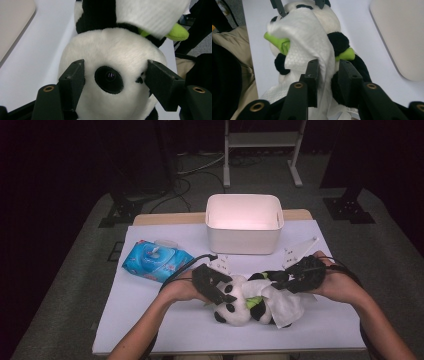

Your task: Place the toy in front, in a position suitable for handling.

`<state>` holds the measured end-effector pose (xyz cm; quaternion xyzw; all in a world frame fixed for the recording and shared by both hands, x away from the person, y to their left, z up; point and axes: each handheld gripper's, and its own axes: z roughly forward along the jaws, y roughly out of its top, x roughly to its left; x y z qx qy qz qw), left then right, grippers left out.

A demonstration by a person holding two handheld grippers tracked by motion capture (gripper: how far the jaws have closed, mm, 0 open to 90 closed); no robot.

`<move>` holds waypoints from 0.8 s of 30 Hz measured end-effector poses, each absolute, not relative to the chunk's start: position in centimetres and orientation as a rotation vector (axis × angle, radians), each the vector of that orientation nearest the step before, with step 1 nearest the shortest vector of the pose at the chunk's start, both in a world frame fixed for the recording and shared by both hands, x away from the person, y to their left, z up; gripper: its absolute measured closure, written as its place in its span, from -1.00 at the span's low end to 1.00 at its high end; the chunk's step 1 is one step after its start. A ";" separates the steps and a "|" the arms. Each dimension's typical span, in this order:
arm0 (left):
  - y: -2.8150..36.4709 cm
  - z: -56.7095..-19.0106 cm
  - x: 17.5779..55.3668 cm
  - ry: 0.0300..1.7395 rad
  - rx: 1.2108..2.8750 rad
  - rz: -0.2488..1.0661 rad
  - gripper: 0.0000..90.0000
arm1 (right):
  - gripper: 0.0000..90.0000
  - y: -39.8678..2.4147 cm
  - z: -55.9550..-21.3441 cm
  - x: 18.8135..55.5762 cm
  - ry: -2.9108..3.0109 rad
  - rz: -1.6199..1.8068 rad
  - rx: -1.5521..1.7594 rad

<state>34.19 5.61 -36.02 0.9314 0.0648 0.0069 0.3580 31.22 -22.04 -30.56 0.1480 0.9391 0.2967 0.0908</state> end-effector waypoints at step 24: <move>5.1 -36.2 33.9 0.148 2.420 0.025 -0.32 | 0.57 -19.3 -33.1 31.6 2.828 0.860 0.387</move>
